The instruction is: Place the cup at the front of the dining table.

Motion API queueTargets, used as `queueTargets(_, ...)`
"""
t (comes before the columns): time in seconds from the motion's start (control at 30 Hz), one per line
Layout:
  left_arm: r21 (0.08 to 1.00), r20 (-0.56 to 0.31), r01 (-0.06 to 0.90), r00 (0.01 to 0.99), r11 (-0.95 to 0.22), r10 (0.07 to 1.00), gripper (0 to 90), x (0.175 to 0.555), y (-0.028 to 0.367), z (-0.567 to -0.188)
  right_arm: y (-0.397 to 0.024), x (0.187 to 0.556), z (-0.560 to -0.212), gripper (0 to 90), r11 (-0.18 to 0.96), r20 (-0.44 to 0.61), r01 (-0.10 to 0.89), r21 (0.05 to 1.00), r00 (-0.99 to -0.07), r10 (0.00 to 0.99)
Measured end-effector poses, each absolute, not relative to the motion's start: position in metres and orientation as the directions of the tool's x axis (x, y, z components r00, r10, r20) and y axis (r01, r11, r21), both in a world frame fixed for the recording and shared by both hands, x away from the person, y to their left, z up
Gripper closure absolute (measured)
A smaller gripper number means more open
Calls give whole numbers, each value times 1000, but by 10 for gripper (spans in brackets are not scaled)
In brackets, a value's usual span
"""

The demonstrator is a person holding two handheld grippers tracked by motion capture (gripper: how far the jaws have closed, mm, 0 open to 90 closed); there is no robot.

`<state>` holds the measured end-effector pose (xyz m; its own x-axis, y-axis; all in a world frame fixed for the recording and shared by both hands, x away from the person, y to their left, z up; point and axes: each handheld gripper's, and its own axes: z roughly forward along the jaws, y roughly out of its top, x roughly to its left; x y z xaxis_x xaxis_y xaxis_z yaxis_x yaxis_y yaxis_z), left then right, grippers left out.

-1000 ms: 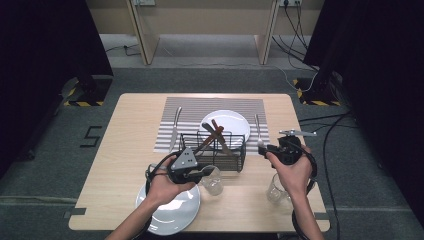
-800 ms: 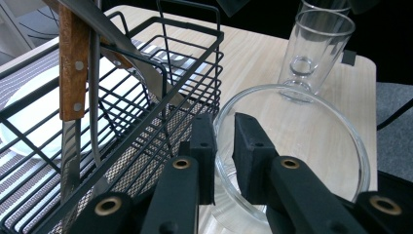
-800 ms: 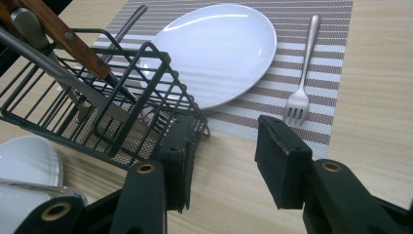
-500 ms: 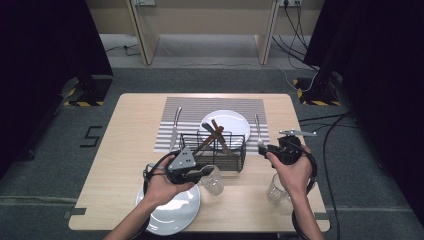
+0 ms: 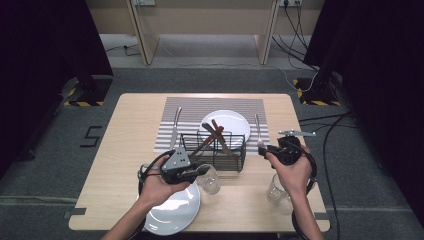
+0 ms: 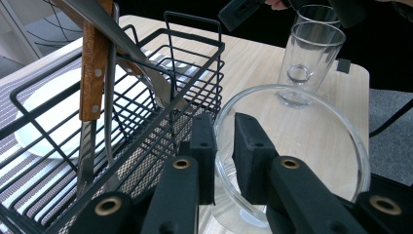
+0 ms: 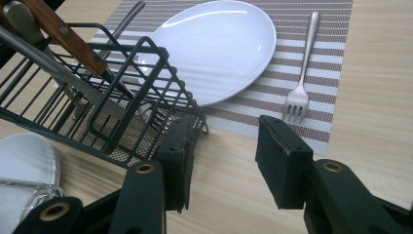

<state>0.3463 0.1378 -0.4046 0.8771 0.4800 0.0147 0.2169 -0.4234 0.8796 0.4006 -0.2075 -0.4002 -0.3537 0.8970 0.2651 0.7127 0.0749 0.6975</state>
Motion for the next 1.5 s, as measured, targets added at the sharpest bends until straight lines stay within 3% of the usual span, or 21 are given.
queueTargets(1.5,891,7,236,848,-388,530,791,338,169,-401,-206,402,-403,552,71,268,718,692,-347,899)
